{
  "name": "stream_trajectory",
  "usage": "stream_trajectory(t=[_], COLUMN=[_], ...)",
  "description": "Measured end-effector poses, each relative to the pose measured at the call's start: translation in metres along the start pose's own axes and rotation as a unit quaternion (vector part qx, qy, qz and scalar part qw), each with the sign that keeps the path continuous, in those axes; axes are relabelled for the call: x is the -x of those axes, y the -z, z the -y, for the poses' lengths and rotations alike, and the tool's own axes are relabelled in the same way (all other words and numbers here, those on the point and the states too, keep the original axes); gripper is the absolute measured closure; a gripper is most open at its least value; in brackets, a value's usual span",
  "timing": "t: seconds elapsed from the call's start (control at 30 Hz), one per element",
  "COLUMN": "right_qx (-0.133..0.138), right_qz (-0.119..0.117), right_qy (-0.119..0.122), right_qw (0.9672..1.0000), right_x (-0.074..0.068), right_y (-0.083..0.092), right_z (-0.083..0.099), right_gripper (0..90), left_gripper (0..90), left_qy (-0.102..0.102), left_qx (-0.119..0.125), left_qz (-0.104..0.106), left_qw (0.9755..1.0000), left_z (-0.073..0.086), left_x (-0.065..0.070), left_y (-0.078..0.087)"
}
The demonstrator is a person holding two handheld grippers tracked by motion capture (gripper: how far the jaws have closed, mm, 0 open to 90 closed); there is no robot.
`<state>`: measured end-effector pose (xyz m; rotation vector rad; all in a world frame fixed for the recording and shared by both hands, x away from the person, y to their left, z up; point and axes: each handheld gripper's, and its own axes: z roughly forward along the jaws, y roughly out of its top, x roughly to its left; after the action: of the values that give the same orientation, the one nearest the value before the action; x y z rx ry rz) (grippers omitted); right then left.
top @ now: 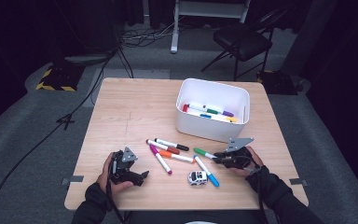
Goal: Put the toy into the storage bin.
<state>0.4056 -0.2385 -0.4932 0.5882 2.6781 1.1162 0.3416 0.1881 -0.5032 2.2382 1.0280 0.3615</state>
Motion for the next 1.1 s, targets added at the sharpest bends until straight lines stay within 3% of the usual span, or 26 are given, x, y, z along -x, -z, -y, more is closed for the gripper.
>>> stream_trajectory(t=[0.07, 0.13, 0.3, 0.37, 0.47, 0.53, 0.6, 0.7, 0.8, 0.83, 0.9, 1.1], right_qx=[-0.005, 0.009, 0.029, 0.021, -0.005, -0.013, -0.013, -0.005, -0.004, -0.003, -0.010, -0.004], right_qz=[0.001, -0.004, -0.011, -0.014, -0.015, -0.021, -0.024, -0.027, -0.024, -0.025, -0.018, -0.012], right_qy=[0.002, -0.002, 0.019, 0.017, 0.035, 0.020, 0.013, 0.011, 0.021, 0.010, 0.031, 0.022], right_qw=[1.0000, 0.9999, 0.9993, 0.9995, 0.9993, 0.9995, 0.9996, 0.9996, 0.9995, 0.9996, 0.9993, 0.9997], right_x=[0.002, 0.003, 0.002, 0.005, 0.011, 0.016, 0.022, 0.027, 0.028, 0.026, 0.027, 0.025], right_y=[0.004, 0.004, -0.004, -0.011, -0.021, -0.027, -0.028, -0.030, -0.030, -0.030, -0.030, -0.028], right_z=[0.003, 0.001, -0.018, -0.023, -0.027, -0.027, -0.028, -0.029, -0.029, -0.030, -0.030, -0.027], right_gripper=[70.3, 61.9, 58.4, 58.1, 56.5, 56.0, 57.6, 68.4, 73.1, 73.3, 74.1, 74.7], left_gripper=[0.5, 0.5, 0.5, 0.5, 0.5, 0.5, 0.5, 0.5, 0.5, 0.4, 0.5, 0.4], left_qy=[0.000, -0.002, -0.001, -0.001, -0.001, 0.000, 0.000, 0.000, 0.000, -0.001, -0.001, -0.001], left_qx=[0.000, 0.000, 0.000, 0.000, 0.000, 0.000, 0.000, 0.000, 0.000, 0.000, 0.000, 0.000], left_qz=[0.000, 0.000, 0.000, 0.000, 0.000, 0.000, 0.000, 0.000, 0.000, 0.000, 0.000, 0.000], left_qw=[1.0000, 1.0000, 1.0000, 1.0000, 1.0000, 1.0000, 1.0000, 1.0000, 1.0000, 1.0000, 1.0000, 1.0000], left_z=[0.000, 0.000, 0.000, 0.000, 0.000, 0.000, 0.000, 0.000, 0.000, 0.000, 0.000, 0.000], left_x=[0.000, 0.000, 0.000, 0.000, 0.000, 0.000, 0.000, 0.000, 0.000, 0.000, 0.000, 0.000], left_y=[0.000, 0.000, 0.000, 0.000, 0.000, 0.000, 0.000, 0.000, 0.000, 0.000, 0.000, 0.000])
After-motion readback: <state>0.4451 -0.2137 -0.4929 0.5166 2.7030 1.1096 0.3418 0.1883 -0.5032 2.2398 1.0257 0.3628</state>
